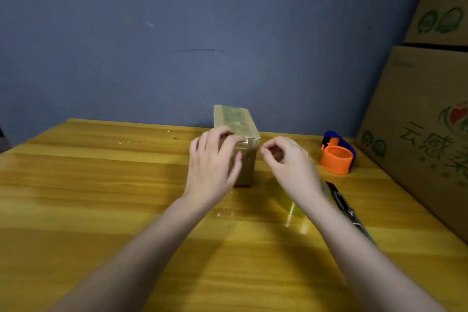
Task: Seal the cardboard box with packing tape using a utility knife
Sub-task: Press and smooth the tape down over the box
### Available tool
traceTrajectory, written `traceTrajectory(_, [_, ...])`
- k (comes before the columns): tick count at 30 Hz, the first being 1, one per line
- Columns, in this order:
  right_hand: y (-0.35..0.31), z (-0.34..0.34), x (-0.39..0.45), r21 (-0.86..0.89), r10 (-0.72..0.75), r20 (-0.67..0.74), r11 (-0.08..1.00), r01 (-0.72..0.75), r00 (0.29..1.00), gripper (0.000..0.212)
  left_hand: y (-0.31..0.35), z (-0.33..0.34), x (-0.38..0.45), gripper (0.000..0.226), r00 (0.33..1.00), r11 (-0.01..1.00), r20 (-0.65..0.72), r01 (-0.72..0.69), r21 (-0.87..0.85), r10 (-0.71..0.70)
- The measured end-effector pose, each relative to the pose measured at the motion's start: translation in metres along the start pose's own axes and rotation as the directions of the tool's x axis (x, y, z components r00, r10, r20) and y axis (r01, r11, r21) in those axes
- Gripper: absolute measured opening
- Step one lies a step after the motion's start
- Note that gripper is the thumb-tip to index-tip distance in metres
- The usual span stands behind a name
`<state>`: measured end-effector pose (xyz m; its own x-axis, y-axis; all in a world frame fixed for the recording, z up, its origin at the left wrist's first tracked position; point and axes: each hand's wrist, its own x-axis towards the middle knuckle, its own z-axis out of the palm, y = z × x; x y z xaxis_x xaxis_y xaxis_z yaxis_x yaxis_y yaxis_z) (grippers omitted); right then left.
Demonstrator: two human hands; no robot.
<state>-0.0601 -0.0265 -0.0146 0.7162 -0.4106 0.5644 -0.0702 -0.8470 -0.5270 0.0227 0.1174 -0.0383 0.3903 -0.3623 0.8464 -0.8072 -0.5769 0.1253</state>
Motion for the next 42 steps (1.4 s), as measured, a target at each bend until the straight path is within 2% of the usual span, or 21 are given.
traceTrajectory(3, [-0.012,0.021,0.008,-0.007,0.068,-0.027,0.998,-0.068,0.997,0.008,-0.014,-0.001,0.007,0.039,0.999,0.999,0.034,0.030,0.034,-0.031])
traceTrajectory(8, [-0.008,0.038,0.008,-0.039,0.127,-0.113,0.990,-0.133,0.985,0.013,-0.028,0.008,0.017,0.053,0.980,1.000,0.198,0.017,-0.014,-0.014])
traceTrajectory(11, [-0.007,0.044,0.005,0.065,0.152,-0.122,0.987,-0.145,0.981,0.013,-0.031,0.016,0.015,0.057,0.963,0.996,0.268,0.041,-0.076,-0.019])
traceTrajectory(14, [-0.008,0.053,0.004,0.242,0.196,-0.096,0.956,-0.168,0.976,0.008,-0.033,0.022,0.012,0.058,0.961,0.986,0.274,0.087,-0.141,-0.046])
traceTrajectory(18, [-0.012,0.059,0.004,0.466,0.303,-0.009,0.845,-0.264,0.953,0.003,-0.035,0.021,0.011,0.057,0.962,0.974,0.262,0.128,-0.185,-0.077])
traceTrajectory(22, [-0.021,0.054,0.004,0.637,0.396,0.098,0.680,-0.363,0.913,0.007,-0.035,0.018,0.014,0.059,0.959,0.974,0.277,0.122,-0.192,-0.065])
traceTrajectory(26, [-0.028,0.048,0.005,0.703,0.451,0.239,0.530,-0.473,0.860,0.015,-0.033,0.017,0.016,0.058,0.958,0.971,0.281,0.118,-0.207,-0.057])
traceTrajectory(28, [-0.027,0.046,0.004,0.703,0.462,0.280,0.498,-0.508,0.842,0.014,-0.033,0.017,0.017,0.056,0.960,0.964,0.270,0.133,-0.228,-0.069])
traceTrajectory(33, [-0.023,0.046,0.003,0.684,0.442,0.329,0.497,-0.533,0.835,0.012,-0.039,0.021,0.020,0.036,0.966,0.951,0.238,0.165,-0.263,-0.102])
traceTrajectory(36, [-0.022,0.046,0.004,0.655,0.420,0.345,0.532,-0.536,0.839,0.012,-0.043,0.025,0.026,0.023,0.951,0.909,0.262,0.249,-0.335,-0.164])
traceTrajectory(42, [-0.015,0.058,0.005,0.628,0.421,0.277,0.601,-0.494,0.864,0.015,-0.047,0.030,0.032,0.011,0.938,0.861,0.276,0.312,-0.401,-0.211])
